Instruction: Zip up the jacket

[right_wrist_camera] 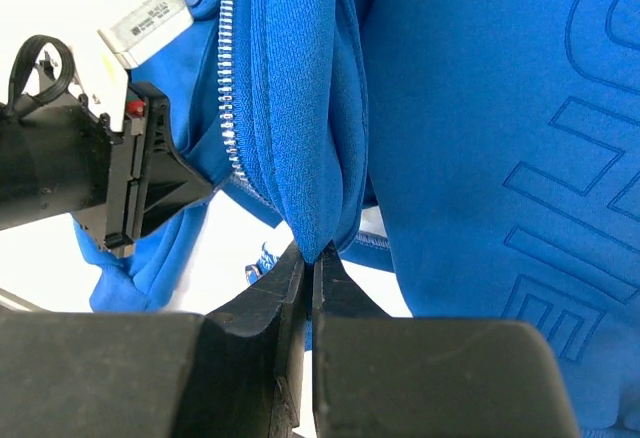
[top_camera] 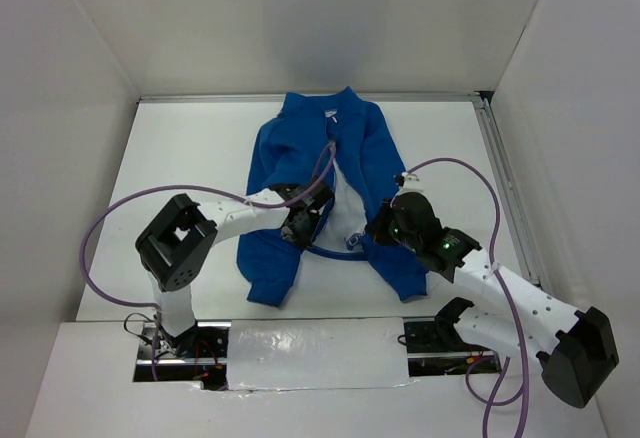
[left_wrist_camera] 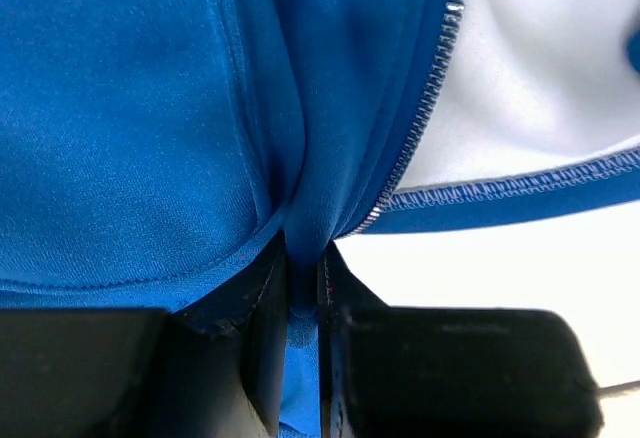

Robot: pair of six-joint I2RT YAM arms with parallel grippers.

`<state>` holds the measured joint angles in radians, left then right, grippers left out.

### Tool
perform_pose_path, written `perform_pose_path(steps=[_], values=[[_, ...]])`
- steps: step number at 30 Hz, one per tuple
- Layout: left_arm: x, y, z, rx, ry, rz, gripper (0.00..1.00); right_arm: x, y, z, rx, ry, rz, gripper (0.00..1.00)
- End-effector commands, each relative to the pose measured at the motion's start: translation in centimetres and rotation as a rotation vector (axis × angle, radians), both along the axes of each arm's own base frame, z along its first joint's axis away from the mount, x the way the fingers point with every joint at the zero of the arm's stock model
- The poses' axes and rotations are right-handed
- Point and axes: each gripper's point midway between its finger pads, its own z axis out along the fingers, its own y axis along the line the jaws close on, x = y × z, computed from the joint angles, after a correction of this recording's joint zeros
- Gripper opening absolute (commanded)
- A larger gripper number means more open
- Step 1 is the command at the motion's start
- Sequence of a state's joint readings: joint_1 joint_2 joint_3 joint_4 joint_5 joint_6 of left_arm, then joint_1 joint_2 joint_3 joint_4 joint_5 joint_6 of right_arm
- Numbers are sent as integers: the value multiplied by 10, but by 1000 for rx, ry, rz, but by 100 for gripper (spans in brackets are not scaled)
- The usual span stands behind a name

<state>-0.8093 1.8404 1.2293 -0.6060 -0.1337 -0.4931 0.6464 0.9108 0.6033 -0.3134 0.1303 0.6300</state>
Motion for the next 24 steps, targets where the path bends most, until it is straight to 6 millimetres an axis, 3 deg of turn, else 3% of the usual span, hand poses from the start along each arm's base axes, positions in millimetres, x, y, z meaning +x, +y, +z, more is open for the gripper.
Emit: perform_pose_path(steps=[1, 3, 8, 12, 16, 20, 22, 24], values=[[-4, -16, 22, -120, -20, -70, 6, 5, 3, 13, 32, -59, 13, 3], [-5, -28, 40, -208, -45, -116, 9, 6, 3, 13, 31, -61, 16, 3], [-16, -32, 61, -304, -77, -185, 26, 6, 4, 14, 41, -63, 22, 3], [-20, -35, 73, -341, -86, -209, 21, 5, 5, 10, 36, -51, 30, 3], [-25, -40, 78, -385, -81, -246, 34, 5, 5, 9, 33, -46, 34, 3], [-27, -33, 68, -341, -60, -226, 45, 5, 4, 5, 26, -36, 26, 3], [-27, -31, 62, -322, -45, -216, 42, 5, 4, 5, 26, -34, 24, 3], [-28, -29, 56, -302, -21, -188, 31, 6, 3, 4, 23, -31, 19, 3]])
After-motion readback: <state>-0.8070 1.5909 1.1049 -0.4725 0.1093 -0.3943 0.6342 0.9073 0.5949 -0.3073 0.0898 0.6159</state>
